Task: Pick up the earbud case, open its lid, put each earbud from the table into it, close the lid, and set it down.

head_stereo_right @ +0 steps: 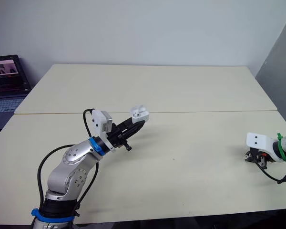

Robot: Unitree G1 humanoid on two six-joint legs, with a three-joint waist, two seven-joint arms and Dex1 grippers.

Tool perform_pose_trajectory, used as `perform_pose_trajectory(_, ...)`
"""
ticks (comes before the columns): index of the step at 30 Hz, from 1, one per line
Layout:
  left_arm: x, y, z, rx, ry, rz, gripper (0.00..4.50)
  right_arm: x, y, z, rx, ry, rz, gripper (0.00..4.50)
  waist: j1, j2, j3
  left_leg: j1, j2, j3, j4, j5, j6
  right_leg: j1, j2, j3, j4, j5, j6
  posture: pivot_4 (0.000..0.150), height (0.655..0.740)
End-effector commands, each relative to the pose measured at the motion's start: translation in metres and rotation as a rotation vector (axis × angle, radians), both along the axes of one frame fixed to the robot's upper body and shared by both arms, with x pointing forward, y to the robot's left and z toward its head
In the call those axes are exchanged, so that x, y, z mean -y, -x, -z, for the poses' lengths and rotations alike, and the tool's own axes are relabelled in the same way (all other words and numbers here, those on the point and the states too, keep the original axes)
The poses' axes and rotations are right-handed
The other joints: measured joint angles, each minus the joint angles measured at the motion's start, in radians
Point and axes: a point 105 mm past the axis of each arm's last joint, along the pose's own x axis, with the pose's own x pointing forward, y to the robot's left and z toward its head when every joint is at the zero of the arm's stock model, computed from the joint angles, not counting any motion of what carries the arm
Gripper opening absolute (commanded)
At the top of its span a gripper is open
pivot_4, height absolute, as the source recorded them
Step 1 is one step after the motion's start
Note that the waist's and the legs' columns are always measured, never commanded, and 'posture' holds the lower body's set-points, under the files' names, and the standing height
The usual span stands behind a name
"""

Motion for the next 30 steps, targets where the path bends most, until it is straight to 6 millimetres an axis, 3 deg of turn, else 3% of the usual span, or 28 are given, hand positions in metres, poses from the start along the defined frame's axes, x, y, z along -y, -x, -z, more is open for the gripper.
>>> perform_pose_trajectory(1,0.004,0.007,-0.019,0.071,0.003,0.022,0.73,0.003,-0.001,0.008,-0.004,0.016,0.011,0.41,0.0,0.0,0.0,0.0,0.0,0.001,0.0,0.0,0.0,0.0,0.0,0.001,0.0,0.0,0.0,0.15,0.74)
perform_pose_trajectory(8,0.003,0.009,-0.018,0.061,-0.001,0.013,0.73,0.013,-0.005,0.011,-0.01,0.045,0.031,0.41,-0.001,-0.006,0.0,0.005,0.0,0.009,0.001,0.0,0.0,0.001,0.0,0.009,-0.001,0.0,0.0,0.15,0.74)
perform_pose_trajectory(14,0.002,0.011,-0.017,0.054,0.0,0.003,0.73,0.014,-0.006,0.01,-0.021,0.059,0.019,2.48,0.001,-0.008,0.001,0.005,-0.001,0.01,0.001,0.0,0.0,0.001,-0.001,0.01,-0.001,0.0,-0.001,0.15,0.74)
perform_pose_trajectory(30,0.003,0.012,-0.014,0.046,0.009,-0.008,0.73,0.016,-0.001,0.006,-0.112,0.109,0.07,2.48,0.004,-0.008,0.001,0.004,-0.001,0.009,-0.001,0.0,0.0,0.001,-0.001,0.009,-0.003,0.0,-0.001,0.15,0.74)
